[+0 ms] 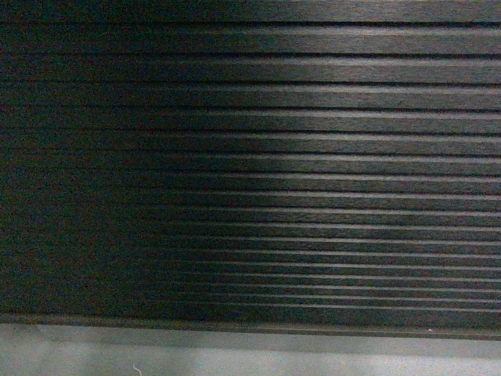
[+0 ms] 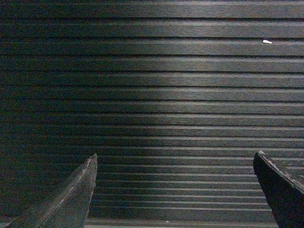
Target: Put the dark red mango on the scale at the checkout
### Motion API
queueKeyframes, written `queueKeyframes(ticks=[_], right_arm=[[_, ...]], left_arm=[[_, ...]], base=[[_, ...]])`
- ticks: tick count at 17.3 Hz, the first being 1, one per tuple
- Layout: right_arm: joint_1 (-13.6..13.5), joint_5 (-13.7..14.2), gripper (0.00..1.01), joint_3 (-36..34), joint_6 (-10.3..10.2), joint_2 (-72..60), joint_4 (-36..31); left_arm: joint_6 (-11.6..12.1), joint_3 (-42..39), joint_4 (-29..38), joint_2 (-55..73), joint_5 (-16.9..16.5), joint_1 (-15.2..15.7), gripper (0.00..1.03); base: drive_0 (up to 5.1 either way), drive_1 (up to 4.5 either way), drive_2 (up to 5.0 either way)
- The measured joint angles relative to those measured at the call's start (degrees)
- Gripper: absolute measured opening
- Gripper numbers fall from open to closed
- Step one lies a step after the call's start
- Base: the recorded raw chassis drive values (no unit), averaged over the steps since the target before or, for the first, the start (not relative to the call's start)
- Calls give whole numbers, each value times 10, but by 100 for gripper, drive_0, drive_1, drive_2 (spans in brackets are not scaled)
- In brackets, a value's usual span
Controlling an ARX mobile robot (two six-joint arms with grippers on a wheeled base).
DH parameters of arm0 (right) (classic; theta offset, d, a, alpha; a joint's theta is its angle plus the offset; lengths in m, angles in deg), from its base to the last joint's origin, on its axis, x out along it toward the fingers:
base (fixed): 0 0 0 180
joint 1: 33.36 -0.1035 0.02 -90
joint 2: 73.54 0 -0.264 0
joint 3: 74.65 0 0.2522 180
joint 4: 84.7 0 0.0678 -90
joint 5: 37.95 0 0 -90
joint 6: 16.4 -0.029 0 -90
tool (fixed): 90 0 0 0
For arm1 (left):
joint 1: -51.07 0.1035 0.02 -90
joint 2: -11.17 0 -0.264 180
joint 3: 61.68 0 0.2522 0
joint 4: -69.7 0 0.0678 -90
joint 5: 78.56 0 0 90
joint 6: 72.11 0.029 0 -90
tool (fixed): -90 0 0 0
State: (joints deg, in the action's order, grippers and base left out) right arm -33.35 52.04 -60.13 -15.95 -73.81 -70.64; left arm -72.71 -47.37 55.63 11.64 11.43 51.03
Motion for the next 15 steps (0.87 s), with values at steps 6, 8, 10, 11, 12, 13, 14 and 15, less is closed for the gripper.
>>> queueKeyframes(ticks=[6,8,10,11,12,13,14,15], right_arm=[[0,0,98,0,0,0,0],[0,0,98,0,0,0,0],[0,0,98,0,0,0,0],[0,0,98,0,0,0,0],[0,0,98,0,0,0,0],[0,0,98,0,0,0,0],[0,0,98,0,0,0,0],[0,0,98,0,0,0,0]], left_arm=[[0,0,0,0,0,0,98],[0,0,0,0,0,0,98],[0,0,0,0,0,0,98],[0,0,0,0,0,0,98],[0,0,0,0,0,0,98],[0,0,0,0,0,0,98],[0,0,0,0,0,0,98],[0,0,0,0,0,0,98]], base=[[0,0,0],[0,0,0],[0,0,0],[0,0,0],[0,0,0],[0,0,0],[0,0,0],[0,0,0]])
